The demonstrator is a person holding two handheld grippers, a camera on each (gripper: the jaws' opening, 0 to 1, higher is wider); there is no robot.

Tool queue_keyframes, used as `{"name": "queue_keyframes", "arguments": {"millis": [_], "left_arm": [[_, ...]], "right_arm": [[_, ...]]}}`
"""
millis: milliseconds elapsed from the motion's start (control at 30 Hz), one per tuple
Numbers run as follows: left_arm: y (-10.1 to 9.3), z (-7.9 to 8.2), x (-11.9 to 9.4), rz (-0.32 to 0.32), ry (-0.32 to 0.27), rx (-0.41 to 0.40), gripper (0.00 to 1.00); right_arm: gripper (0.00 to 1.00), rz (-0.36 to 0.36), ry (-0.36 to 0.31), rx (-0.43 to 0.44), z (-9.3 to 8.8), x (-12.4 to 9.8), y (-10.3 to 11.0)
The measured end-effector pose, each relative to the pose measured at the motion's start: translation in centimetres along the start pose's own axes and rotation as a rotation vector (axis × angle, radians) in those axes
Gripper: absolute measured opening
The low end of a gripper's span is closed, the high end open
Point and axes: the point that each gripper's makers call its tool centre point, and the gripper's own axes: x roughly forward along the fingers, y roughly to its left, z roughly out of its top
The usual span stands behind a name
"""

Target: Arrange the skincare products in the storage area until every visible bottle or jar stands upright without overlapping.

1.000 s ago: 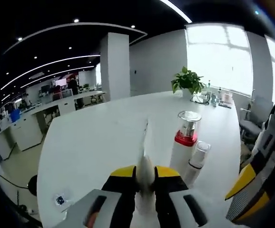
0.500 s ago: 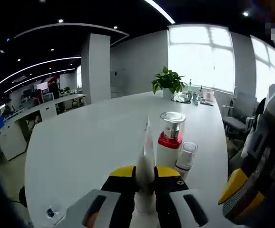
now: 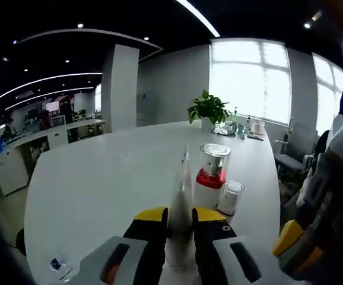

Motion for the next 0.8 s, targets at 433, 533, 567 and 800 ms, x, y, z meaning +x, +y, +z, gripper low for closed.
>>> {"name": "queue_keyframes", "arguments": {"millis": [433, 533, 567, 800], "left_arm": [[-0.3, -0.8, 0.5, -0.081, 0.006, 0.06, 0.17], [-0.4, -0.8, 0.6, -0.119, -0.005, 0.082, 0.16], [-0.4, -0.7, 0.7, -0.131, -0.009, 0.083, 0.16], [-0.9, -0.4, 1.6, -0.216, -0.021, 0.113, 0.16]], "right_arm": [[0.21, -0.025, 0.031, -0.005, -0.7, 0.0, -0.6], [0.21, -0.03, 0.038, 0.002, -0.9, 0.0, -0.8], [0.2, -0.031, 0.04, 0.005, -1.0, 0.1, -0.8], [0.2, -0.019, 0.068, 0.011, -1.5, 0.4, -0.6]]}}
